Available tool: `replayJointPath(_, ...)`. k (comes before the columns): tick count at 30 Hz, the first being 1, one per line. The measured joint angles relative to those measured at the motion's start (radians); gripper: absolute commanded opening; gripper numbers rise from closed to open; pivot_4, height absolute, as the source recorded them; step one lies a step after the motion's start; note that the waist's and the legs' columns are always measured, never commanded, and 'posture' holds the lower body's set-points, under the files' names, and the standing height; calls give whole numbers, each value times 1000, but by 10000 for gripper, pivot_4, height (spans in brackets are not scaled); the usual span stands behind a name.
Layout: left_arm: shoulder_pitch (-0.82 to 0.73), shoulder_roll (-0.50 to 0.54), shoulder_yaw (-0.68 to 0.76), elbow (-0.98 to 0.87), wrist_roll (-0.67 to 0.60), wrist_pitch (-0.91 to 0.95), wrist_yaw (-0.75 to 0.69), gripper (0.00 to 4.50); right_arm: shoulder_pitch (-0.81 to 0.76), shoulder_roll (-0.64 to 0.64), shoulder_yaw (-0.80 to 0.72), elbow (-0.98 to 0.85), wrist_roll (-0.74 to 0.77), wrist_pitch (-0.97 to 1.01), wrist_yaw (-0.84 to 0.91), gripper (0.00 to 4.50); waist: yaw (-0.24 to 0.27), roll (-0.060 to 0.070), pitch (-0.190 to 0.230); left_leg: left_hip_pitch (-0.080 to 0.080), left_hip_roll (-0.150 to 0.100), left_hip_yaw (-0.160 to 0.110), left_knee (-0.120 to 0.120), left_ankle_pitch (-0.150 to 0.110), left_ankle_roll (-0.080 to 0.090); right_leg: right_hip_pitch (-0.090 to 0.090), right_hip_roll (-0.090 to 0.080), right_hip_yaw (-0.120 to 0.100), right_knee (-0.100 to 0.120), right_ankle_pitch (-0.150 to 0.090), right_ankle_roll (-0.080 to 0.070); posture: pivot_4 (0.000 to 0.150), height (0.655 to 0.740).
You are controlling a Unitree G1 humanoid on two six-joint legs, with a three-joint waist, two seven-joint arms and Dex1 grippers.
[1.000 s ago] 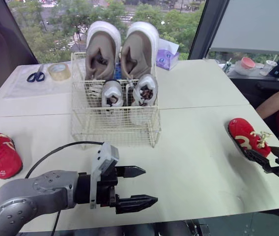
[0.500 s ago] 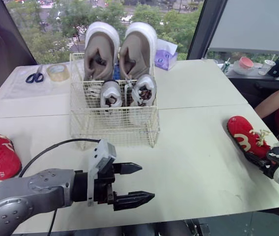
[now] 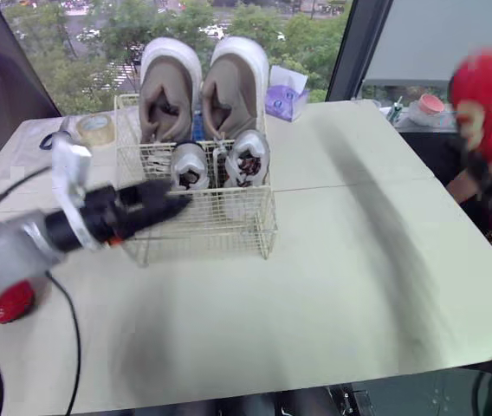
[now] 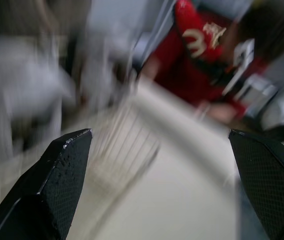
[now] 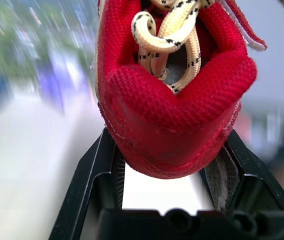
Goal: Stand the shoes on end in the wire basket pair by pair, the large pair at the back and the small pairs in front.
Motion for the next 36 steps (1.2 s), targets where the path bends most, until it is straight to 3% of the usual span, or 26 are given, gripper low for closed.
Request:
replayJointPath(5, -299, -65, -1, 220, -45, 4, 61, 45000, -288, -66, 240, -80, -13, -39, 158, 17601, -1, -7, 1, 0, 0, 1, 0, 0, 0, 2, 2, 0, -2, 2, 2, 1500, 7400)
replayJointPath(12, -561, -83, -58, 385, 53, 82, -23, 45000, -434, -4, 507, -56, -120, -201, 348, 17601, 1, -14, 4, -2, -1, 3, 1, 3, -6, 3, 1, 0, -7, 5, 6, 1500, 7400)
replayJointPath(26, -780, -152, -174, 545, 356, 195, -321, 45000, -465, 90, 580, 2, -239, -406, 444, 17601, -3, -15, 5, -3, -1, 3, 1, 4, -7, 3, 1, 0, -7, 5, 6, 1500, 7400)
replayJointPath(30, -809, -179, -177, 583, 420, 198, -373, 31824, -465, 94, 580, -26, -257, -411, 445, 17601, -7, -15, 5, -3, -1, 3, 1, 4, -7, 3, 1, 0, -7, 5, 6, 1500, 7400)
replayJointPath(36, -821, -187, -153, 605, 449, 238, -390, 2316, -459, 93, 578, -57, -269, -400, 444, 17601, -11, -15, 5, -3, -1, 3, 1, 4, -7, 3, 1, 0, -6, 5, 6, 1500, 7400)
